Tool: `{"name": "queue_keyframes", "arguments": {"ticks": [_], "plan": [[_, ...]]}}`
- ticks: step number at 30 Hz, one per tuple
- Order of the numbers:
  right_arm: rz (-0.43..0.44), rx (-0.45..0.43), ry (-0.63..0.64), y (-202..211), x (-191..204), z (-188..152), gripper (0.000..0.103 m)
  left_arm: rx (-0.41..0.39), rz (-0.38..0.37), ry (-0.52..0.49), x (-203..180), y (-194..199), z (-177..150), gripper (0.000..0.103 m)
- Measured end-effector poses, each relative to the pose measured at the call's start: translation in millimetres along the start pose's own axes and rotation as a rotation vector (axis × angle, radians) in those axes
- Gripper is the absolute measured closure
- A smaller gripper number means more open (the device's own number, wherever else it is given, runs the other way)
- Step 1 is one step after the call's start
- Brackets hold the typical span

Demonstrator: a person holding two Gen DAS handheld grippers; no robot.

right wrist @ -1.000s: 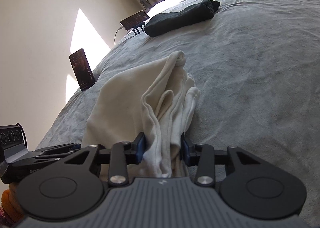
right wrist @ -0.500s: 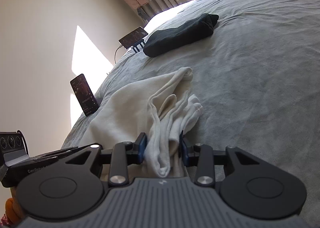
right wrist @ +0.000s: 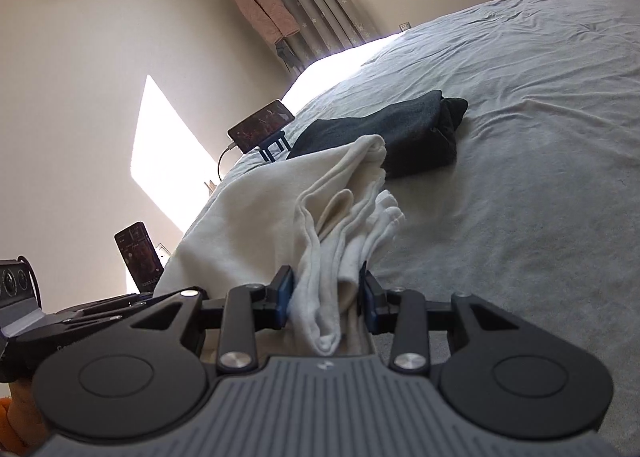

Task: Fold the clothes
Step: 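Lift the folded sweatshirt with both grippers and carry it toward the dark folded garment, then lower the cream sweatshirt onto the dark garment and open both grippers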

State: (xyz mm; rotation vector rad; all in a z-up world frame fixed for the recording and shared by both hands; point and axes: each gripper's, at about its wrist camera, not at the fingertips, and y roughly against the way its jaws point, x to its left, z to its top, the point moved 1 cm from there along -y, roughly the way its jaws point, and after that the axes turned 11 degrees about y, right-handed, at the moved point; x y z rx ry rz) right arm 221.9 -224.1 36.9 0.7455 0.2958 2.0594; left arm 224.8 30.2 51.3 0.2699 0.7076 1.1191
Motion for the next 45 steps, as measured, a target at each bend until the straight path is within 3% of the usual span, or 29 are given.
{"name": "queue_keyframes", "arguments": {"ticks": [10, 19, 26, 28, 32, 35, 38, 40, 41, 42, 45], "plan": [[-0.029, -0.099, 0.016, -75.5, -37.9, 74.1, 0.064, -0.135, 0.043, -0.048, 18.4, -79.3, 79.3, 0.074], [-0.058, -0.157, 0.012, -142.5, -72.6, 116.2, 0.064, -0.215, 0.068, -0.016, 44.7, -151.0, 116.2, 0.074], [-0.090, -0.151, 0.026, -182.0, -91.9, 103.6, 0.064, -0.266, 0.127, -0.035, 71.7, -201.3, 99.9, 0.073], [-0.094, -0.166, 0.034, -187.2, -97.2, 92.0, 0.062, -0.293, 0.133, -0.041, 78.3, -207.4, 88.3, 0.060], [-0.096, -0.197, 0.045, -176.3, -100.6, 84.8, 0.044, -0.373, 0.126, -0.013, 83.9, -192.9, 81.4, 0.047], [-0.148, -0.246, 0.099, -156.4, -95.3, 94.6, 0.042, -0.467, 0.151, -0.024, 78.0, -173.0, 85.3, 0.051], [-0.188, -0.306, 0.174, -138.7, -84.3, 101.9, 0.042, -0.520, 0.105, -0.008, 69.9, -158.1, 90.5, 0.053], [-0.165, -0.348, 0.203, -129.1, -73.1, 103.7, 0.058, -0.513, 0.062, -0.023, 61.0, -159.2, 92.3, 0.070], [-0.137, -0.349, 0.207, -131.2, -69.8, 105.0, 0.078, -0.500, 0.041, -0.037, 56.6, -162.5, 92.5, 0.078], [-0.109, -0.348, 0.210, -133.8, -66.2, 106.2, 0.084, -0.478, 0.029, -0.056, 52.3, -168.5, 92.4, 0.092], [-0.084, -0.299, 0.231, -154.3, -53.5, 104.0, 0.087, -0.400, 0.029, -0.078, 47.4, -190.0, 89.1, 0.097]]}}
